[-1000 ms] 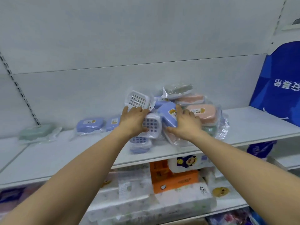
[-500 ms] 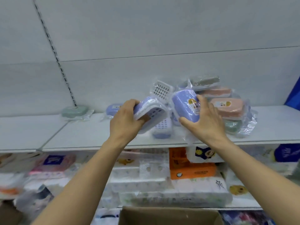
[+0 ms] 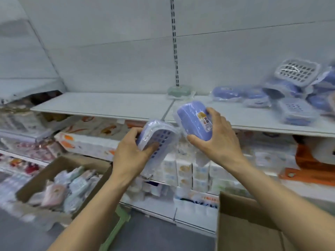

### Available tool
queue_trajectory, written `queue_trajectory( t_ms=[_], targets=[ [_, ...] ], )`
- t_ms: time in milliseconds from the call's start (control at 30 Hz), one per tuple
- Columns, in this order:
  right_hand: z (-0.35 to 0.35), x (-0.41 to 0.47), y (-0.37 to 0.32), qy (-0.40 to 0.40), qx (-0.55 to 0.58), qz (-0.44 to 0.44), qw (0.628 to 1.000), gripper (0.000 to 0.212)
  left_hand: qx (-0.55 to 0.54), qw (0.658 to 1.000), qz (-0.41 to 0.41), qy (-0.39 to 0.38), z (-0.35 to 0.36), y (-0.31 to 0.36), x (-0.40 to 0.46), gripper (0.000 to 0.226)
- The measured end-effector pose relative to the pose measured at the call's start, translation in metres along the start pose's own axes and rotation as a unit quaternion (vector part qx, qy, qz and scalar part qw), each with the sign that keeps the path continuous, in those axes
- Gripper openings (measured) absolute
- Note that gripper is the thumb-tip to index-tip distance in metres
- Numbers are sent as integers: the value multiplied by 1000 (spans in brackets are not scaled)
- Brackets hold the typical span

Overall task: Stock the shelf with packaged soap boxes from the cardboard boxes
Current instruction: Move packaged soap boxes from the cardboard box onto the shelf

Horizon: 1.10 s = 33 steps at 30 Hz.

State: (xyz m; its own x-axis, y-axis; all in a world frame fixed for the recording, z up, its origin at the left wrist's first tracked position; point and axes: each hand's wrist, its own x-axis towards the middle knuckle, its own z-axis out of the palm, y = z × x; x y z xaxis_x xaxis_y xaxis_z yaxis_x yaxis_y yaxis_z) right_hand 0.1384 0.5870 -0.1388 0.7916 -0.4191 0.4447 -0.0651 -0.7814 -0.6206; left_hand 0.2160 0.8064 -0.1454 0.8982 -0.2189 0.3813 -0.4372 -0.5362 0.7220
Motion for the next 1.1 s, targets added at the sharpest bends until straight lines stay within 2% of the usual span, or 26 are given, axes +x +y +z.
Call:
queue_trajectory(
  t_ms=[267, 433, 767, 933, 1100],
  targets=[
    [148, -7, -125, -67, 44, -3, 997, 79, 60, 996, -65, 14, -142, -134, 5, 30],
    [233, 5, -181, -125, 54, -7, 991, 85, 66, 987, -136, 54, -204, -214, 26, 33],
    [441, 71, -257, -277, 100, -5, 956, 84, 98, 956, -270, 57, -274, -406, 103, 31],
    [550, 106, -286, -363, 95, 46, 926, 87, 128, 935, -329, 25, -302, -499, 163, 29],
    [643, 116, -298, -424, 76, 112, 896, 87, 149, 920, -363, -21, -305, -583, 197, 41]
  ],
)
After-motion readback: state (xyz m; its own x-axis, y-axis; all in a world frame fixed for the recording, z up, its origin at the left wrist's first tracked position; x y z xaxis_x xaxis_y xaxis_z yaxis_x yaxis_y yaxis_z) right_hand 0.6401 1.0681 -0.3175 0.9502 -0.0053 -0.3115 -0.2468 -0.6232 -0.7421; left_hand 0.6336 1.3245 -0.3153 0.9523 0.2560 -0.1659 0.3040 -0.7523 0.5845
